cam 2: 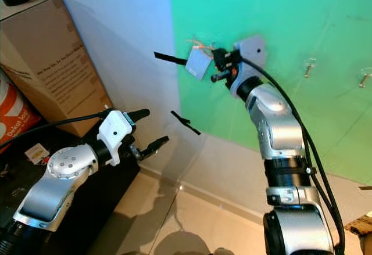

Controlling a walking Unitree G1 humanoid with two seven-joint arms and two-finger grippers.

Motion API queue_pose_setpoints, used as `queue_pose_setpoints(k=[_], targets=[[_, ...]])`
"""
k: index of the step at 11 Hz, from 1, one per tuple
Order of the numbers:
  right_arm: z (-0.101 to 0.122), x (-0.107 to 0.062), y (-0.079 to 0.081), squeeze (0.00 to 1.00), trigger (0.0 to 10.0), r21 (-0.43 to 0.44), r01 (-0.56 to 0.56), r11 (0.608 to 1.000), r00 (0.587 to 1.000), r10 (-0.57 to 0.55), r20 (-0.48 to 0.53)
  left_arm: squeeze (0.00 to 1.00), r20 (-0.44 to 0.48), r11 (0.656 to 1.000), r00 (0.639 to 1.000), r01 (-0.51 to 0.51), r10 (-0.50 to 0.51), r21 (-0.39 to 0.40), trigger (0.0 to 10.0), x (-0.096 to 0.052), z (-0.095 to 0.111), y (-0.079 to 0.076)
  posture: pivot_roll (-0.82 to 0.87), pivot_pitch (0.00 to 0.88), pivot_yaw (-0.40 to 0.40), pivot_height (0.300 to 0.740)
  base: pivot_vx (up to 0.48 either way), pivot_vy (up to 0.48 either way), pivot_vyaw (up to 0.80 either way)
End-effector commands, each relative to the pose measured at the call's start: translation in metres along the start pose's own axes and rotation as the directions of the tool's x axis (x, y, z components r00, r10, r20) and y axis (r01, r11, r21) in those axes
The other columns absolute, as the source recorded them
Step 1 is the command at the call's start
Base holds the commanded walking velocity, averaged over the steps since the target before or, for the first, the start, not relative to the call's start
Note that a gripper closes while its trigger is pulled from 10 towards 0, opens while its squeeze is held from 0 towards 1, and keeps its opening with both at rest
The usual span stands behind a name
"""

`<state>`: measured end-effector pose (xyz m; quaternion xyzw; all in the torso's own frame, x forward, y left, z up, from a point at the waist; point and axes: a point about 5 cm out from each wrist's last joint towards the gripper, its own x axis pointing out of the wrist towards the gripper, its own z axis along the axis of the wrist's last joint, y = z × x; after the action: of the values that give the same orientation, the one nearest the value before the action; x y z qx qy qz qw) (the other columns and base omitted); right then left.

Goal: Hang keys on a hook

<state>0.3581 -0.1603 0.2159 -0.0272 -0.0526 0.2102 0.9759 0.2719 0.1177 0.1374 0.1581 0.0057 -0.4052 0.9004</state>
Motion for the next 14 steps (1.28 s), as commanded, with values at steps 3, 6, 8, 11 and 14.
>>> queue_pose_setpoints(k=[3, 6, 8, 11, 14], targets=[[-0.002, 0.009, -0.014, 0.0, 10.0, 0.021, 0.105, 0.994, 0.993, -0.104, -0.046, 0.0, 0.016, 1.0, 1.0, -0.001, 0.001, -0.011, 10.0, -0.001, 0.004, 0.003, -0.06, 0.0, 0.094, 0.74, 0.0, 0.0, 0.0], [-0.012, 0.002, -0.027, 0.0, 10.0, 0.005, 0.17, 0.985, 0.978, -0.168, -0.124, 0.0, 0.017, 1.0, 1.0, 0.006, -0.006, -0.012, 10.0, -0.001, 0.003, 0.002, -0.06, 0.0, 0.092, 0.74, 0.0, 0.0, 0.0], [-0.025, -0.003, -0.02, 0.0, 10.0, -0.052, 0.111, 0.992, 0.969, -0.12, -0.217, 0.0, 0.016, 1.0, 1.0, 0.016, -0.016, -0.008, 10.0, 0.0, 0.003, 0.002, -0.07, 0.0, 0.096, 0.74, 0.0, 0.0, 0.0], [-0.033, -0.01, -0.009, 0.0, 10.0, -0.047, 0.076, 0.996, 0.963, -0.086, -0.256, 0.0, 0.012, 1.0, 1.0, 0.02, -0.02, -0.008, 10.0, 0.001, 0.002, 0.001, -0.07, 0.0, 0.096, 0.74, 0.0, 0.0, 0.0], [-0.006, -0.01, -0.003, 0.0, 10.0, -0.133, 0.026, 0.991, 0.995, -0.039, -0.097, 0.0, 0.014, 1.0, 1.0, 0.015, -0.015, -0.005, 10.0, 0.002, 0.003, 0.003, -0.07, 0.0, 0.101, 0.74, 0.0, 0.0, 0.0]])
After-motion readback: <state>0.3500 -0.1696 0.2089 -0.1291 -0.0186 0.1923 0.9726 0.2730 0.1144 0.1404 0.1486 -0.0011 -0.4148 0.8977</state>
